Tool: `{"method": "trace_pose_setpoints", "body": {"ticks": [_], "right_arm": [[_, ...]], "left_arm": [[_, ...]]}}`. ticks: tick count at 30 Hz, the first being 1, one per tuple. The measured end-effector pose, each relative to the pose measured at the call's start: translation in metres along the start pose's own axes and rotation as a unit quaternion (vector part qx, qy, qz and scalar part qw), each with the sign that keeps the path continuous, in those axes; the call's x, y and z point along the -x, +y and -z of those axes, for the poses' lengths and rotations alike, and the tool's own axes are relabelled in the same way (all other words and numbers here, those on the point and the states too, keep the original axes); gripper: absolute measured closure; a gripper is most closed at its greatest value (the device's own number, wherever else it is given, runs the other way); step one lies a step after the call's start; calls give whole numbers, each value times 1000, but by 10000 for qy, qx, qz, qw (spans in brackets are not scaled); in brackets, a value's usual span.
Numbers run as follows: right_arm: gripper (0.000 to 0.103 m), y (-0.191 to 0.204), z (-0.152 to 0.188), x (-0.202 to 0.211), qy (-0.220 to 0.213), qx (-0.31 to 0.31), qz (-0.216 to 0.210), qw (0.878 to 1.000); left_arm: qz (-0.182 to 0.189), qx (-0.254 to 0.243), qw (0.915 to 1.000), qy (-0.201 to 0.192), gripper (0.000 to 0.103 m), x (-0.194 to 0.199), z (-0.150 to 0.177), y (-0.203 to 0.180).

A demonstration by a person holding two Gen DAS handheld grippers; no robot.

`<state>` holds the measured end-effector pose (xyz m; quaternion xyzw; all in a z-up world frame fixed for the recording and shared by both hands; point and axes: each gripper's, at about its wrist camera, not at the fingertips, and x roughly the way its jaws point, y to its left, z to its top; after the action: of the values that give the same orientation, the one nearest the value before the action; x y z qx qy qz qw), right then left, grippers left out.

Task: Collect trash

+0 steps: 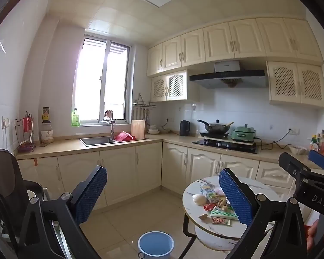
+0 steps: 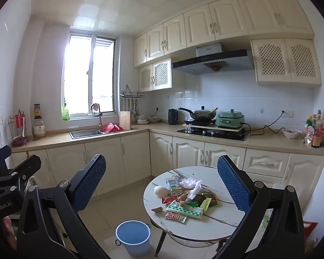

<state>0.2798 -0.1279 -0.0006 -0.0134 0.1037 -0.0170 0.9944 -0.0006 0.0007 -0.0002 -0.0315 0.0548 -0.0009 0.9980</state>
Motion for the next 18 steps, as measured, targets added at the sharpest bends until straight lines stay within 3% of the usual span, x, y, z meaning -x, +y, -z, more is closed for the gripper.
{"method": "trace_pose_setpoints", "body": {"ticks": [8,18], "right_arm": [[0,-4,2,6,-33,-4,30,10000],[0,-5,3,2,-32,-50,140,9999]], "left_arm": [[-16,-260,9997,-45,1,3,1,-4],[127,-248,9996,-1,1,2,-3,1]]}}
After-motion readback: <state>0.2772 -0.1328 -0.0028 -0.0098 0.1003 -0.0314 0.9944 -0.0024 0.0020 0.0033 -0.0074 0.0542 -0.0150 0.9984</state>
